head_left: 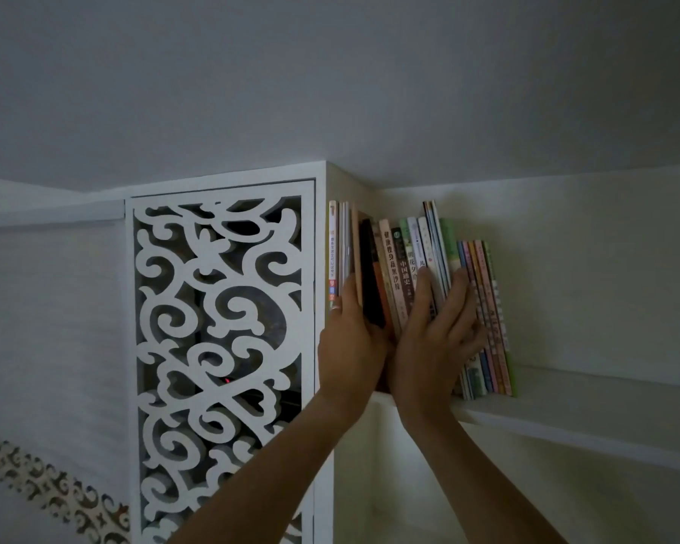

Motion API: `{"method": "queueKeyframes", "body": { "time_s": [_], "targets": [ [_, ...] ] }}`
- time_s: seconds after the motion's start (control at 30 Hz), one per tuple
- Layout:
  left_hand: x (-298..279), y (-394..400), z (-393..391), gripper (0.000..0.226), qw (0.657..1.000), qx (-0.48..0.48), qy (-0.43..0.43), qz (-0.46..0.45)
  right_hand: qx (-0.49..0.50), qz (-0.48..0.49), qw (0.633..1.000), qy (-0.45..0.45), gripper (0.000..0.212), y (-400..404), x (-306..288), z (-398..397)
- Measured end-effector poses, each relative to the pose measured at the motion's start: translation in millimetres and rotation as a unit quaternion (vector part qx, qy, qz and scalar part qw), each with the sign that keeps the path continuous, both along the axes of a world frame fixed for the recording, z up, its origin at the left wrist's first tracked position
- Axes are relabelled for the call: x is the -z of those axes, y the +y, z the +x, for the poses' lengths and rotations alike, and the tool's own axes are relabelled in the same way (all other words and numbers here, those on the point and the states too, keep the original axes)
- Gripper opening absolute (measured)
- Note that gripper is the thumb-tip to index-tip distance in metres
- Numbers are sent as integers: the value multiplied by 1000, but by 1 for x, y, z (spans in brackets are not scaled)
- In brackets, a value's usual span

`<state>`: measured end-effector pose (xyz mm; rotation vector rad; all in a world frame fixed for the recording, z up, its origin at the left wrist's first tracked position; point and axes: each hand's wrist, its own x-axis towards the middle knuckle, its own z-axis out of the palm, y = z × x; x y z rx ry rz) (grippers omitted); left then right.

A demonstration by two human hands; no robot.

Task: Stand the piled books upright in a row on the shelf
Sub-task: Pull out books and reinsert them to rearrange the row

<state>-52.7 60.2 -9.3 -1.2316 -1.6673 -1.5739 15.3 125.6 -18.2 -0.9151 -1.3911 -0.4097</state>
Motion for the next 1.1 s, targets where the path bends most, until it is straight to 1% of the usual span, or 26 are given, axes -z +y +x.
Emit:
{"method": "queueKeyframes", "body": {
  "time_s": [0.07,0.13,0.2,0.23,0.27,0.33,0.43,0.57,0.67,0.8,0.9,1.0,1.1],
  "targets": [
    [-3,13,0,66,1000,-6,11,-7,10,-1,1000,3,67,2,0,0],
    [0,20,3,57,998,-26,44,25,17,5,1000,-9,67,4,2,1],
    [3,23,1,54,986,-103,116,55,15,8,1000,-21,71,5,4,2],
    [4,25,-4,57,974,-155,156,59,13,8,1000,-23,71,5,4,2],
    [3,27,-10,61,963,-192,178,59,13,9,1000,-24,69,6,5,1],
    [1,31,-19,65,958,-216,182,48,19,2,999,-31,72,7,6,0],
    [4,35,-26,62,961,-206,179,47,26,-1,999,-45,89,9,7,-1],
    [6,36,-33,55,966,-178,164,88,24,3,999,-48,95,8,8,-1],
    [6,39,-35,58,953,-204,194,116,25,-3,998,-58,100,8,9,-1],
    [6,35,-43,62,942,-244,229,43,32,-9,997,-68,98,8,11,-4],
    [8,37,-51,70,916,-307,259,2,31,-13,997,-75,101,7,11,-2],
    [10,43,-51,79,902,-343,262,-9,19,-5,996,-84,105,6,12,1],
    [11,42,-51,78,907,-330,263,3,19,-2,995,-96,105,5,13,4]
  ]
}}
